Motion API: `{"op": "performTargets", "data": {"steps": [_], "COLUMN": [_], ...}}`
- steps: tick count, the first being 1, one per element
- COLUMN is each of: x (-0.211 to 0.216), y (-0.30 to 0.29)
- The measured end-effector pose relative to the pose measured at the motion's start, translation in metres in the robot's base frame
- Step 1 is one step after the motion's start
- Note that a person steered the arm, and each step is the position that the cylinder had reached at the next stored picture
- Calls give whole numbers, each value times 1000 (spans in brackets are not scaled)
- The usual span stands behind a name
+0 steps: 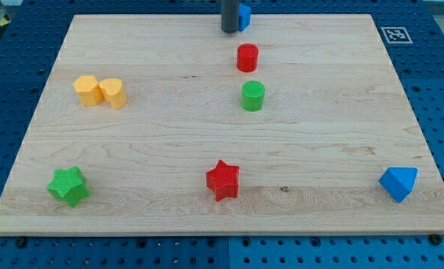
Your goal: Move the blue cube to the top right
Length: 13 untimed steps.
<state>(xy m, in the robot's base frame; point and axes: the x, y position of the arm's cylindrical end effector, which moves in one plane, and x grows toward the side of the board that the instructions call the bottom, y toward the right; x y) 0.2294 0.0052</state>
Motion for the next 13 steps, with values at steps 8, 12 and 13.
{"op": "performTargets", "data": {"steps": [8, 12, 13], "x": [-27, 4, -6], "y": [4, 58, 40]}}
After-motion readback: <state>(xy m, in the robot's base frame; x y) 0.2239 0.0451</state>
